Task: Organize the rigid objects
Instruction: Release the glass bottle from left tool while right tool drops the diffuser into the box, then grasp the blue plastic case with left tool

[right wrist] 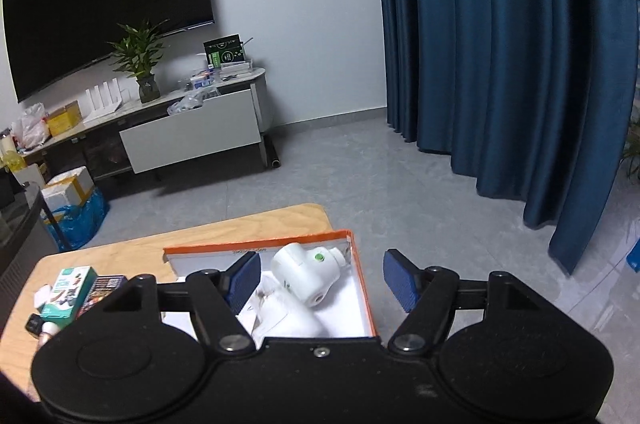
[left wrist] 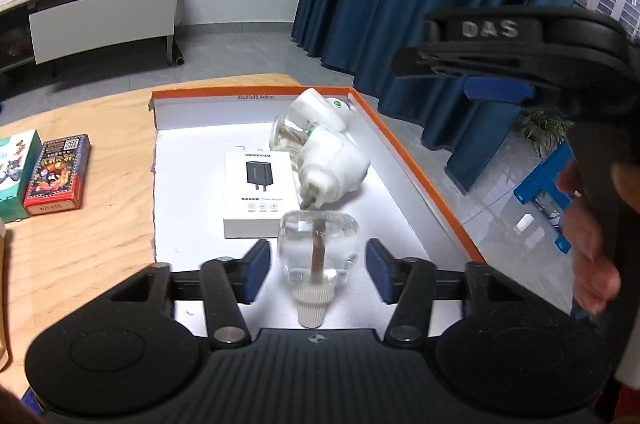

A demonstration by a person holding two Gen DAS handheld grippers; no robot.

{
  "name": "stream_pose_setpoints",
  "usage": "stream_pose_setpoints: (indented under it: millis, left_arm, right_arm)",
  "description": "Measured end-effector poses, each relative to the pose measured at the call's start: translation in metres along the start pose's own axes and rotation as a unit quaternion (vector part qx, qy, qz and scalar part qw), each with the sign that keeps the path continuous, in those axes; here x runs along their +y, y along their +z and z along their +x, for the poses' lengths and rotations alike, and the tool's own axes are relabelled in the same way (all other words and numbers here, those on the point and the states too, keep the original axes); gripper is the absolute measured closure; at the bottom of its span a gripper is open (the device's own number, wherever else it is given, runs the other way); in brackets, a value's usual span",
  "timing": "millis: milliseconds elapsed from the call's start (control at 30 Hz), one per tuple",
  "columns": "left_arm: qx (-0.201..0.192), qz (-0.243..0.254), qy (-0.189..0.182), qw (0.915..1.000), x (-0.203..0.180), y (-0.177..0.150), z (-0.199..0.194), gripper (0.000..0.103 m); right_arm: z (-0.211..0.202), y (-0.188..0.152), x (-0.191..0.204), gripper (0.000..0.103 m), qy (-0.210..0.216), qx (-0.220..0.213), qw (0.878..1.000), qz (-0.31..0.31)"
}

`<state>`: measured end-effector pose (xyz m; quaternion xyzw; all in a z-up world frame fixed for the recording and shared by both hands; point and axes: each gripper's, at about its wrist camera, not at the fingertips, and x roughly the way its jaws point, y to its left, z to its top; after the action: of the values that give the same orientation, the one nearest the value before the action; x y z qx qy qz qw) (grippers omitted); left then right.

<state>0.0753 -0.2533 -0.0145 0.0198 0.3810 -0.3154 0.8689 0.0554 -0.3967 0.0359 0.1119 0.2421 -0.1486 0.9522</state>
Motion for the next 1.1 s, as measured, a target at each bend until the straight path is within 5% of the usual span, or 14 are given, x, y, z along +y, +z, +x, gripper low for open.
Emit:
stream_pose_setpoints:
  millis: [467, 967, 1100]
  left_arm:
    - [-0.017, -0.028, 0.056, 0.9979, 0.029, -0.001, -0.043, 0.012]
    - [-0.027, -0.104, 0.147, 0.9833, 0.12, -0.029, -0.103, 0.011]
    - [-0.027, -0.112, 0.147, 0.9825, 0.138, -0.038, -0.11, 0.011]
  right_arm:
    - [-0.016, -0.02, 0.034, 0.018, 0.031, 0.033, 0.999, -0.014]
    - [-0.019, -0.051, 0.1, 0.016, 0.087, 0.085, 0.991, -0.06]
    - [-0.021, -0.056, 0.107, 0.016, 0.094, 0.089, 0.989, -0.071]
